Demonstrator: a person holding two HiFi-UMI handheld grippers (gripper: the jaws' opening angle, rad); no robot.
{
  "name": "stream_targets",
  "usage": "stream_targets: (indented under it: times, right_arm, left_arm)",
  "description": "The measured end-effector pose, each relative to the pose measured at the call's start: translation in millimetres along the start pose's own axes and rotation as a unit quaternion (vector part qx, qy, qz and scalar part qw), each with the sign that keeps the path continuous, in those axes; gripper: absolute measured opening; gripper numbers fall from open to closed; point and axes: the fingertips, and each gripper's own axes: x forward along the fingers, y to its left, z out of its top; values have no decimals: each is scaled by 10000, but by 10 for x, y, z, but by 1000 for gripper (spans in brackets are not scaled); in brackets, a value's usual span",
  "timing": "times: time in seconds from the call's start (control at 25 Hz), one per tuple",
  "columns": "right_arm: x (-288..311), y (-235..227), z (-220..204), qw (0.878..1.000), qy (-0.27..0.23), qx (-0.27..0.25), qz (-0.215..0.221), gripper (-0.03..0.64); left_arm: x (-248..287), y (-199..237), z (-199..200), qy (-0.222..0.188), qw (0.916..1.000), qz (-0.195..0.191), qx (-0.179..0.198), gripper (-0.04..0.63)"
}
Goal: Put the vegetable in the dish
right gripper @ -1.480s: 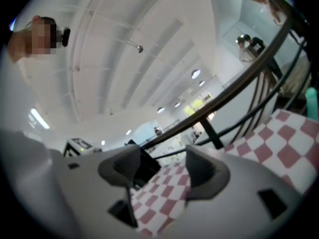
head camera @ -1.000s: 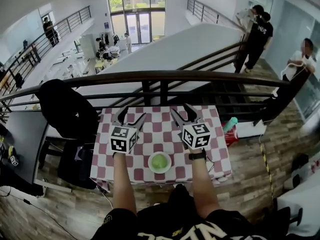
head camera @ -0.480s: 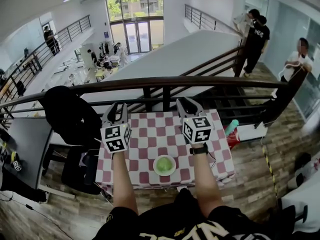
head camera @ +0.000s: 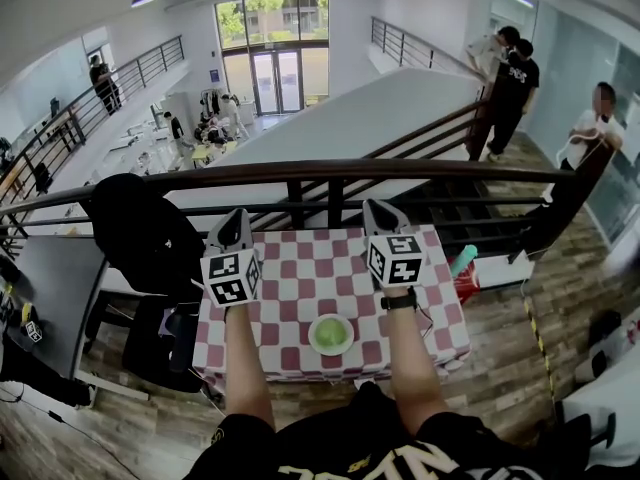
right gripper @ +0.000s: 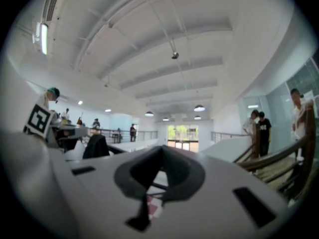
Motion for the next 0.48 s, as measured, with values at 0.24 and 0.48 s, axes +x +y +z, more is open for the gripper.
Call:
stream_targets:
  times: [0.24,0.48]
  right_arm:
    - [23,3,33,10000,2,-23,-81,17]
    - [38,-1,100,10000,-40,-2,-57,17]
  left_arm:
    - [33,-171,35,-34,9996,-231,131,18]
    - [47,-216,58,-55,9995,-271,132,18]
